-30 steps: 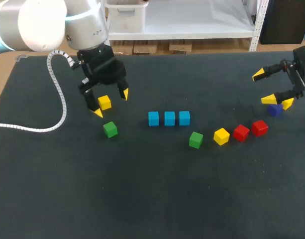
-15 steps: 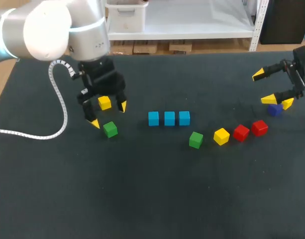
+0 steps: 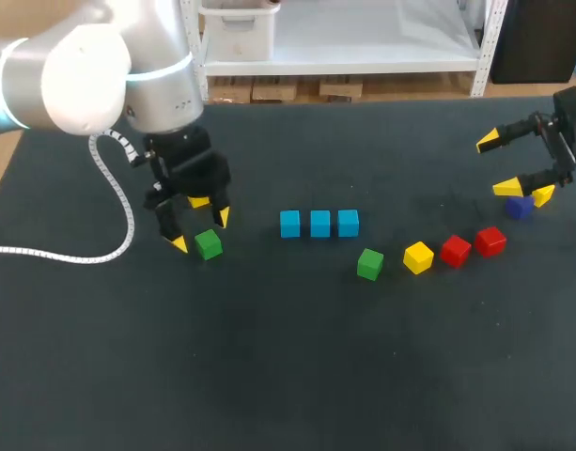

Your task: Place the blue cubes, place green cubes on the blue cubes, place the yellow cubes on the green cubes, then place the red cubes on the yellow cubes, and place purple cube on the red cubes.

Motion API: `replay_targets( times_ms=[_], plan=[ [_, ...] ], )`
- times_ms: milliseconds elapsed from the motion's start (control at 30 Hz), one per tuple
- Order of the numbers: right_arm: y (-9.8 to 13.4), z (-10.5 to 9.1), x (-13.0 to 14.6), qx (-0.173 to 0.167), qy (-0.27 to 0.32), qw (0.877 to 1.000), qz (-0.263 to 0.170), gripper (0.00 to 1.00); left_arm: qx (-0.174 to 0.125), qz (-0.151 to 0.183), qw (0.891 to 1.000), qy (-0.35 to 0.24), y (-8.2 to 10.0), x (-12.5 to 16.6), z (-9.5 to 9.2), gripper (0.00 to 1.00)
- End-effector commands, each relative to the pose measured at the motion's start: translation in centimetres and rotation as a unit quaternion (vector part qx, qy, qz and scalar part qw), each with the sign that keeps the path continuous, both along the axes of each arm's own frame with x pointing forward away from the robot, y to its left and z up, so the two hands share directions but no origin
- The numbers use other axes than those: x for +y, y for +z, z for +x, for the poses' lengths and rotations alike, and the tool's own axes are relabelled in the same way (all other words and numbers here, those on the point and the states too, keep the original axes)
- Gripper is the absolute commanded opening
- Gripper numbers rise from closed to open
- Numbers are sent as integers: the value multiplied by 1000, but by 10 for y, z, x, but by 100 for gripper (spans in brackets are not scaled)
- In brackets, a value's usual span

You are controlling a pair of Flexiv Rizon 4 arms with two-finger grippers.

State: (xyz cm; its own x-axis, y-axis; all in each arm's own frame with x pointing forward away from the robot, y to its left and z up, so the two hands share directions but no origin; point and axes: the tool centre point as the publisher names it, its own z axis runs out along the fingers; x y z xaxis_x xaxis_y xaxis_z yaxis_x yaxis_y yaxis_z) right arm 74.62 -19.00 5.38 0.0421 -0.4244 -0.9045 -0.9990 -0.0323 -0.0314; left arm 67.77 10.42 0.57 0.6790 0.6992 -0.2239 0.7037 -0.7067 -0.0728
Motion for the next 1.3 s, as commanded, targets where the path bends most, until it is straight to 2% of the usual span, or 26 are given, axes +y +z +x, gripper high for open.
replay_targets(
  times_ms=[33, 200, 433, 667, 700, 800, 900, 1000, 1067, 1167, 1267, 1300],
  plan=[
    [0, -1, 0, -1, -1, 1000, 0, 100, -2, 0, 1000, 0, -5, 1, 0, 84],
    [0, -1, 0, -1, -1, 1000, 0, 100, -7, -1, 1000, -1, -6, 2, 2, 83],
    [0, -1, 0, -1, -1, 1000, 0, 100, -12, 3, 1000, -10, -10, 0, 2, 69],
    [0, -1, 0, -1, -1, 1000, 0, 100, -17, 5, 1000, -15, -11, -4, 4, 62],
    [0, -1, 0, -1, -1, 1000, 0, 100, -18, 4, 1000, -15, -11, -5, 4, 58],
    [0, -1, 0, -1, -1, 1000, 0, 100, -20, 4, 1000, -17, -11, -5, 5, 38],
    [0, -1, 0, -1, -1, 1000, 0, 100, -22, 3, 1000, -17, -11, -5, 5, 0],
    [0, -1, 0, -1, -1, 1000, 0, 100, -21, 2, 1000, -8, -9, -4, 3, 0],
    [0, -1, 0, -1, -1, 1000, 0, 100, -12, -8, 1000, 15, -5, -1, 2, 0],
    [0, -1, 0, -1, -1, 1000, 0, 100, -3, -30, 996, 82, 8, 4, 6, 0],
    [0, -1, 0, -1, -1, 1000, 0, 100, 6, -54, 982, 180, 23, 5, 13, 0],
    [0, -1, 0, -1, -1, 1000, 0, 100, 8, -58, 973, 225, 29, 5, 16, 0]
  ],
)
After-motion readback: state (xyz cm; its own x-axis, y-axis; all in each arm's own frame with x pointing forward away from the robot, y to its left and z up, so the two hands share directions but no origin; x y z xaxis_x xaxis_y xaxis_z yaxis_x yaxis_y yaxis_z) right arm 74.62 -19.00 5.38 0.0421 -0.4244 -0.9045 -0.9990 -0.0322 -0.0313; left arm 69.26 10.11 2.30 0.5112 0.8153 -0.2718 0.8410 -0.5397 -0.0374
